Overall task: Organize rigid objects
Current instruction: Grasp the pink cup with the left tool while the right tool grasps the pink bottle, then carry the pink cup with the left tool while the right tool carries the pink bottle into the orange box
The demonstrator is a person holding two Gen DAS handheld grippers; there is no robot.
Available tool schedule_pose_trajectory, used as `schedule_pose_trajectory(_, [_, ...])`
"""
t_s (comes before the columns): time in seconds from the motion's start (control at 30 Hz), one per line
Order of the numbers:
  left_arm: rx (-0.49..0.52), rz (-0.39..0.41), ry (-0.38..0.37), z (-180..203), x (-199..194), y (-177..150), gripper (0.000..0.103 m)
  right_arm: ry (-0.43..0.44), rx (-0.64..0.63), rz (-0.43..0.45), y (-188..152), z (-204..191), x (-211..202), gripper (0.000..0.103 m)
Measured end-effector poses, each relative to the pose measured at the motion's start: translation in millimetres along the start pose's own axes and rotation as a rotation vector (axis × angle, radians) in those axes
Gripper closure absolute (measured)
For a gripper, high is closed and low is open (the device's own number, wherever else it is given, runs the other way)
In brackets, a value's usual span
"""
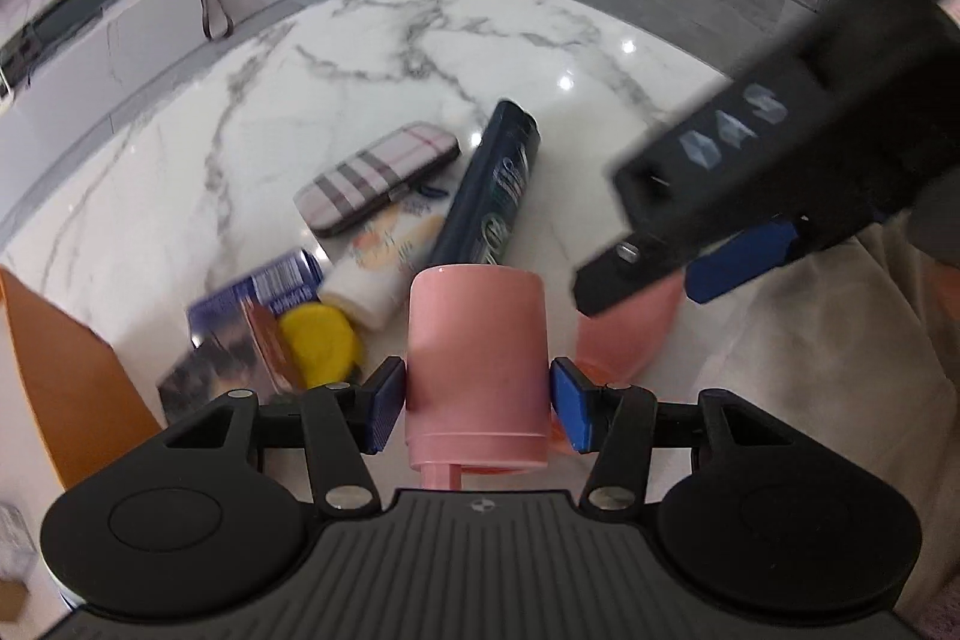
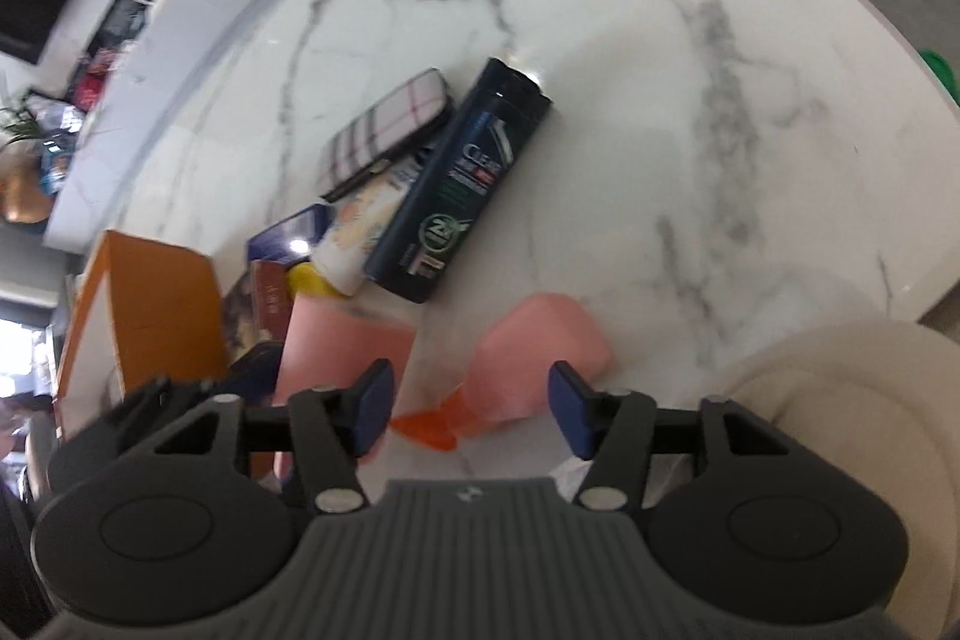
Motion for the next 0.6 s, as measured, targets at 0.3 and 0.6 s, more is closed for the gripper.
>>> schedule_pose_trajectory(0.3, [-0.118,-0.004,0.077,-12.5,-9.5,-23.0,0.043,-0.163,-0.043,0.003,-3.8,1.0,31.1,0.042])
schedule_pose_trajectory(0.6, [-0.321,-0.094,0.163,-42.9,-22.1,-55.2,0.042,-0.125,-0.296,0.055,-14.7,-15.3,42.0,0.055])
Point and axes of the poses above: each gripper's, at about its wrist camera, not at the fingertips, and x roughly the way its jaws point, z to its right, y to its top, the point moved 7 cm from there along x, roughly the way its jaws point, and after that the axes turned 13 degrees about z, right-handed, at the moved point
